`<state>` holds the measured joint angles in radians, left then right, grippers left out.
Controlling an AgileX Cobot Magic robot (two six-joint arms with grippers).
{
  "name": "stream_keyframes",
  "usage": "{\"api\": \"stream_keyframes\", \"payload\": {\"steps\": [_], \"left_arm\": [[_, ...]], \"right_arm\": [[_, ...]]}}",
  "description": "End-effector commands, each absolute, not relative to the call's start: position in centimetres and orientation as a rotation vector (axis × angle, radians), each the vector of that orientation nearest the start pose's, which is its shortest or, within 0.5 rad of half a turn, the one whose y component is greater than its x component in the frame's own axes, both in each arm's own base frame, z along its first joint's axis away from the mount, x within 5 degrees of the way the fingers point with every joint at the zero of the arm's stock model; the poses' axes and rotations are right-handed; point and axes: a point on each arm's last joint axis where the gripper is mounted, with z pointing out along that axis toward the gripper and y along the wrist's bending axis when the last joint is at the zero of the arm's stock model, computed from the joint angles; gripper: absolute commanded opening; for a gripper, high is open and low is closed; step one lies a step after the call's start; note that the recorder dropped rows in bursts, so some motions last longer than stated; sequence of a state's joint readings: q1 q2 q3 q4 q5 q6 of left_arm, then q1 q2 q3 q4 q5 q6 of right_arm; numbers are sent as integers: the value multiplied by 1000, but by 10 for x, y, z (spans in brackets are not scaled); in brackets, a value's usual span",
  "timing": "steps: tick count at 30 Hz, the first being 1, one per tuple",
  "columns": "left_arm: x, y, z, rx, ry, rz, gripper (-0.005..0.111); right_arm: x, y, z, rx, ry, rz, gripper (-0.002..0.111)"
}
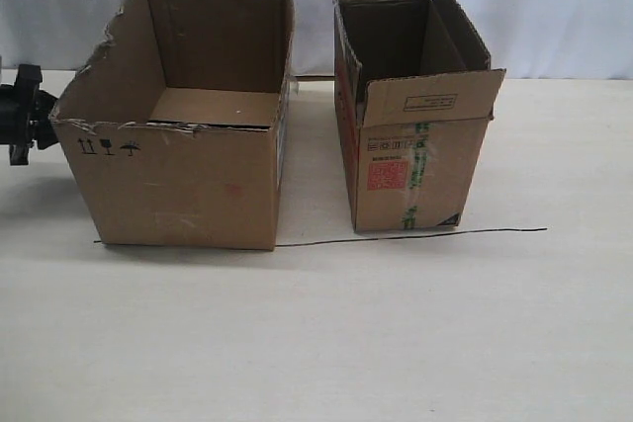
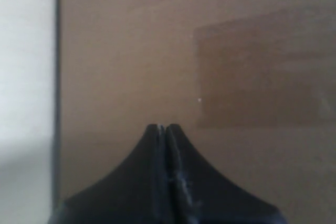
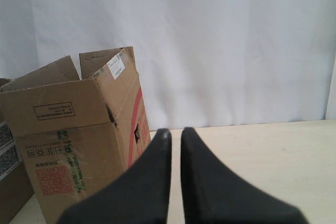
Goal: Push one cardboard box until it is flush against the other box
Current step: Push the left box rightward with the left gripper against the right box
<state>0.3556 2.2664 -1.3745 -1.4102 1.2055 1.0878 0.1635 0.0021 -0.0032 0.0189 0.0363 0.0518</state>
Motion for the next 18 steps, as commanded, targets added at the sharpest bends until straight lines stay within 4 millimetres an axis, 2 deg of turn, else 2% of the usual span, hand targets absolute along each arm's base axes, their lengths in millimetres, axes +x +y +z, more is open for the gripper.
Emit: {"api": "stream_keyframes", "payload": {"steps": [1,14,18], "left_arm": [[421,50,121,-145,2236,-1453,0],[429,15,106,-127,2230,-1533,0],[430,8,107,-121,2216,-1544,0]], "right_arm": [[56,9,210,-72,1516,186,5],[56,9,210,-72,1516,186,5],[56,9,210,-72,1516,186,5]]}}
